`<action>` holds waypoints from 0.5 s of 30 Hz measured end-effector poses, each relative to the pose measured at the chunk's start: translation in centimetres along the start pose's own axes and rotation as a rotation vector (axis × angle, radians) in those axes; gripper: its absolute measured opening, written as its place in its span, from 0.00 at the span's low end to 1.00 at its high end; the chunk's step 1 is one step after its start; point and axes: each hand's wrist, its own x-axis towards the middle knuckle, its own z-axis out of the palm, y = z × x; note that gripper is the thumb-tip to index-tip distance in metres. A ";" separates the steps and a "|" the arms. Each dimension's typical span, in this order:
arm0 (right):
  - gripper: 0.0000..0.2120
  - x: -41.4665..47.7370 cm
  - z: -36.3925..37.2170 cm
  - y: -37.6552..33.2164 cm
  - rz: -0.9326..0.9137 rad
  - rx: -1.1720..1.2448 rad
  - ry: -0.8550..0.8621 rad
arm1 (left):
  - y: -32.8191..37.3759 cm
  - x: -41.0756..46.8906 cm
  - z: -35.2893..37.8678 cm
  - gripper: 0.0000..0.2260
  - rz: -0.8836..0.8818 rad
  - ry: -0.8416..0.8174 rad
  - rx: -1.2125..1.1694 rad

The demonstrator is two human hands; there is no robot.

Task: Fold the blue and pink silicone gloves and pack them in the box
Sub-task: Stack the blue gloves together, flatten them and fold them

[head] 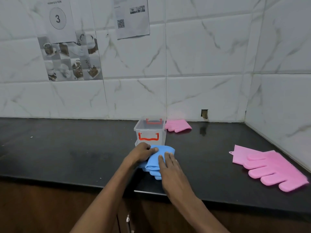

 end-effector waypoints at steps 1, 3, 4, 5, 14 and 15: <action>0.30 0.1 0.1 0.0 -0.052 -0.019 -0.004 | -0.2 0.1 -0.1 0.15 -0.015 0.003 -0.024; 0.29 0.1 0.7 0.2 -0.135 -0.030 0.006 | -0.4 0.2 -0.3 0.13 -0.043 0.010 -0.089; 0.31 -0.2 1.0 0.4 -0.158 -0.033 0.006 | -0.5 0.2 -0.2 0.11 -0.053 0.018 -0.108; 0.33 -0.4 1.2 0.7 -0.172 -0.036 0.001 | -0.4 0.3 0.0 0.09 -0.056 0.034 -0.111; 0.31 -0.8 0.3 1.5 -0.177 0.081 -0.052 | -0.9 -1.5 4.0 0.16 0.295 0.436 0.431; 0.31 -0.7 -0.1 1.8 -0.189 0.131 -0.076 | -1.4 -1.6 3.7 0.16 0.271 0.327 0.329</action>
